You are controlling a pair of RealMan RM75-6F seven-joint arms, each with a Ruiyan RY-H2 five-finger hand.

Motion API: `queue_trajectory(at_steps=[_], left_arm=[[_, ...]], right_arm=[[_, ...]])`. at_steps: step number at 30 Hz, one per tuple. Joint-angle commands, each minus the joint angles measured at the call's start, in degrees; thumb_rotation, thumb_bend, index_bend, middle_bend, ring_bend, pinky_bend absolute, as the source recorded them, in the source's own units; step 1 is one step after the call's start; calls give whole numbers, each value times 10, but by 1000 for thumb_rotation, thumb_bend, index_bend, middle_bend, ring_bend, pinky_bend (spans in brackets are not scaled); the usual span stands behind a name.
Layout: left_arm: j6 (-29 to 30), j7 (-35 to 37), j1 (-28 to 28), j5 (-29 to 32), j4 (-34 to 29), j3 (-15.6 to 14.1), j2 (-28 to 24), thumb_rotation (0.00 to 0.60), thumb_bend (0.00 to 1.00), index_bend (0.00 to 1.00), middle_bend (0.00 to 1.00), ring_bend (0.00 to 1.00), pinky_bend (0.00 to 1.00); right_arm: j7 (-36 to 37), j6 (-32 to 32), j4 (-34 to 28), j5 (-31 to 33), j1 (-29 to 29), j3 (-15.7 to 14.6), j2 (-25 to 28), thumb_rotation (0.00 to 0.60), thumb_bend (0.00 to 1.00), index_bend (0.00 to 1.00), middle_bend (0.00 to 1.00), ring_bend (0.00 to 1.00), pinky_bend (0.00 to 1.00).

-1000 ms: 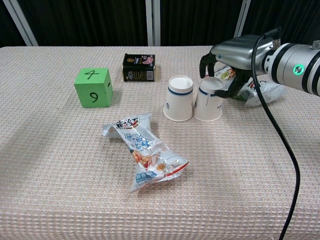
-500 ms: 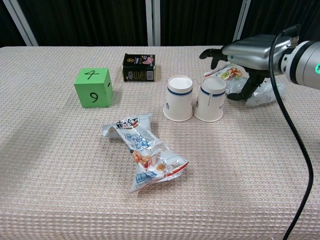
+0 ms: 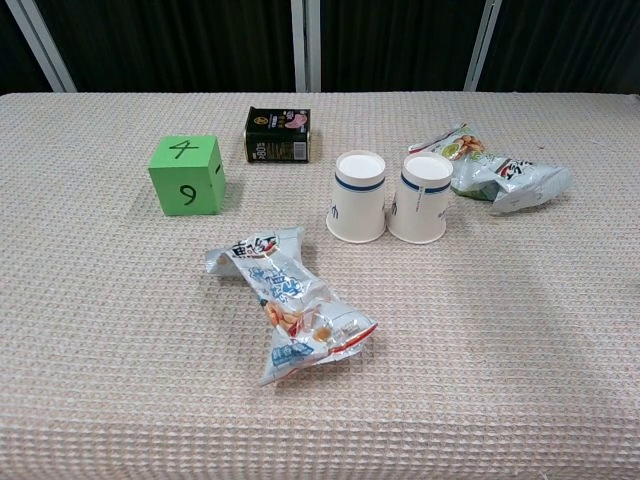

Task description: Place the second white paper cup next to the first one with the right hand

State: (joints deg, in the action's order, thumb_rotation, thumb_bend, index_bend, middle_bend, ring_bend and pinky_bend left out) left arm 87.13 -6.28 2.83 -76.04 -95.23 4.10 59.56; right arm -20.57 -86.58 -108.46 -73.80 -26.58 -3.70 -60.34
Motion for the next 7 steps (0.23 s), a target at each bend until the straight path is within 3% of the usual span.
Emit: queue_trajectory(at_steps=[1, 7], left_arm=[[20, 15, -25, 3, 0, -9, -3, 600, 90, 257, 143, 132, 152], [71, 22, -61, -55, -22, -40, 13, 600, 90, 256, 143, 132, 152]], right_arm=[[101, -77, 65, -71, 88, -35, 12, 600, 270, 0, 78, 0, 0], [190, -100, 153, -100, 144, -40, -25, 600, 273, 0, 78, 0, 0]])
